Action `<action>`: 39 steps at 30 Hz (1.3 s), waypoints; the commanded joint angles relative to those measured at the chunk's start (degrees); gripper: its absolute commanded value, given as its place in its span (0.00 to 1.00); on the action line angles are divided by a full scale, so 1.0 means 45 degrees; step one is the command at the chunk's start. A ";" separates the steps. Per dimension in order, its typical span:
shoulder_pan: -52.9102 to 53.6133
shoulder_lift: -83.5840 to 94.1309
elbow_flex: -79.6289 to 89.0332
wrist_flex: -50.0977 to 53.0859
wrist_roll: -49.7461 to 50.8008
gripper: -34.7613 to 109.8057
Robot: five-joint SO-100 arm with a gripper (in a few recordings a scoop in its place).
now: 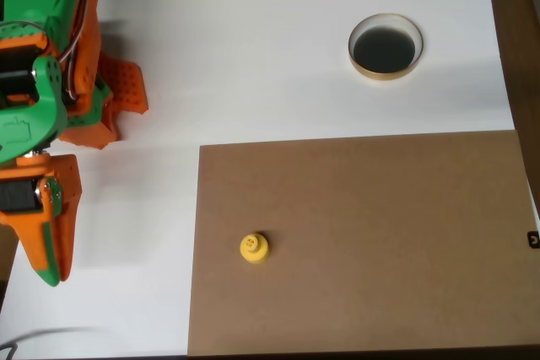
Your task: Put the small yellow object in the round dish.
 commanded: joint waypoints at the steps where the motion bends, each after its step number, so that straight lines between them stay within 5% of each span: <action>1: 0.0078 0.0488 0.0039 0.0000 0.0059 0.25; 27: 0.0664 0.0488 0.0000 0.0156 0.0684 0.24; 39: 0.0527 0.0488 -0.1250 0.1230 -0.1133 0.28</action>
